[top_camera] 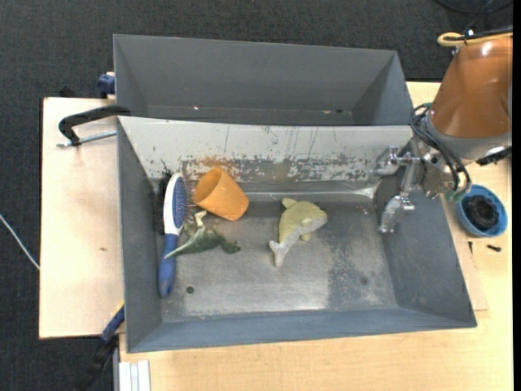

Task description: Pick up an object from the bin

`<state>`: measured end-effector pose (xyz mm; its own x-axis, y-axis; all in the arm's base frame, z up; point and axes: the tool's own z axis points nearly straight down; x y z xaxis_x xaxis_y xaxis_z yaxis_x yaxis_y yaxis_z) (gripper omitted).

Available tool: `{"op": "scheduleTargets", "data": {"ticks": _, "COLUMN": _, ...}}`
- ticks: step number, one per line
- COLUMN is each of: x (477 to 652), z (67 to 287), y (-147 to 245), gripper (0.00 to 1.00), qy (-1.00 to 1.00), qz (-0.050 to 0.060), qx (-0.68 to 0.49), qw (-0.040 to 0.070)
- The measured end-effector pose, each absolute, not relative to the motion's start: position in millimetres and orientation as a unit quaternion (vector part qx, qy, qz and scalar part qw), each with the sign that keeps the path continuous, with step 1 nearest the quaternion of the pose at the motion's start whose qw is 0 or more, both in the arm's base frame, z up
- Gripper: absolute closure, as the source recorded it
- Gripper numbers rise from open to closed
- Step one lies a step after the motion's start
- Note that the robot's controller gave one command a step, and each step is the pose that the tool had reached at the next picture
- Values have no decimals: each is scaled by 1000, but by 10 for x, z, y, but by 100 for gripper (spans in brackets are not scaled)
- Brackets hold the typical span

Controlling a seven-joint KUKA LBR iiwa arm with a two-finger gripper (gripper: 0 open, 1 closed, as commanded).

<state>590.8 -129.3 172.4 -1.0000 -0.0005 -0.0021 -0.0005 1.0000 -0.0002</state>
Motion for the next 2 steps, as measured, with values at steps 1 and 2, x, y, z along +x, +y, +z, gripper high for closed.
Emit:
{"op": "scheduleTargets", "data": {"ticks": 1, "x": 5928, "z": 866, "y": -655, "gripper": 0, "qy": 1000, "qz": 3, "qx": -3, "qw": -3}}
{"op": "scheduleTargets", "data": {"ticks": 2, "x": 5920, "z": 730, "y": -96, "gripper": 0, "qy": 999, "qz": -1, "qx": -43, "qw": 4}}
